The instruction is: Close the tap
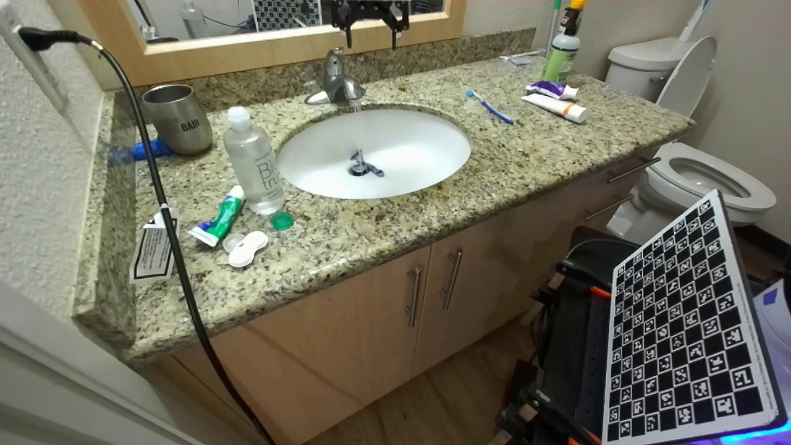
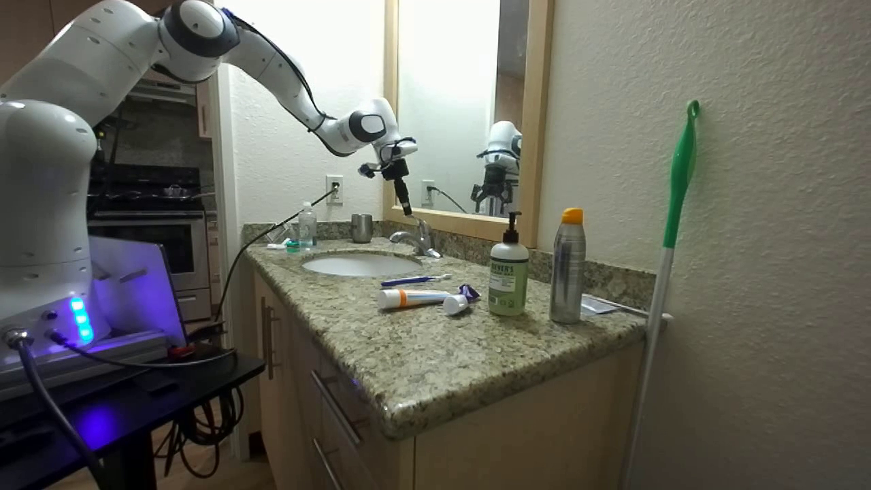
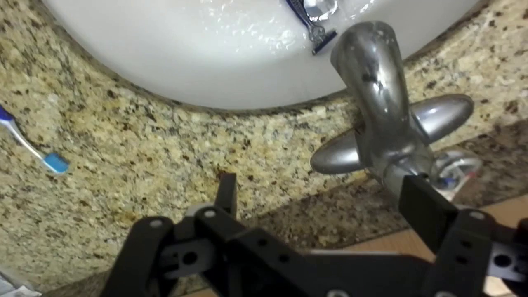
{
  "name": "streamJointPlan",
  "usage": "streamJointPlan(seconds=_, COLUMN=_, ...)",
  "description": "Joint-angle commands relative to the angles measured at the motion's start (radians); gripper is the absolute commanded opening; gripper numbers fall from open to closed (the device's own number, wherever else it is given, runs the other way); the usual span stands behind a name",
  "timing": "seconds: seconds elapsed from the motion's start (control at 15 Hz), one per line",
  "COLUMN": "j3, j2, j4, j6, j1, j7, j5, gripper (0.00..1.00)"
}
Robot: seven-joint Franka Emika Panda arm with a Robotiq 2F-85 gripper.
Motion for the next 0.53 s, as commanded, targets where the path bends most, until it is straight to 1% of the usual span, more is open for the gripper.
streamJointPlan(seconds=0.0, j3=0.043, j2=-0.149, j4=-0.151, j6=0.099, j1=-0.041, j7=-0.133, j5=0.016, gripper=1.0)
streamJointPlan(seconds=0.07, j3=0.018, j2=-0.063, j4=-0.047, j6=0.046, j1=-0.025, j7=-0.064, j5=-0.003, gripper=1.0)
streamJointPlan(seconds=0.2, j3=0.023, j2=-0.112, j4=-0.086, j6=0.055, j1=-0.032, j7=-0.099, j5=0.001, gripper=1.0)
streamJointPlan(seconds=0.27, j3=0.036, j2=-0.097, j4=-0.068, j6=0.015, j1=-0.04, j7=-0.105, j5=0.017, gripper=1.0)
streamJointPlan(seconds=0.33, j3=0.044, j2=-0.074, j4=-0.054, j6=0.016, j1=-0.043, j7=-0.103, j5=0.029, gripper=1.0)
streamJointPlan(seconds=0.47, j3=0.057, j2=-0.042, j4=-0.058, j6=0.07, j1=-0.043, j7=-0.108, j5=0.039, gripper=1.0)
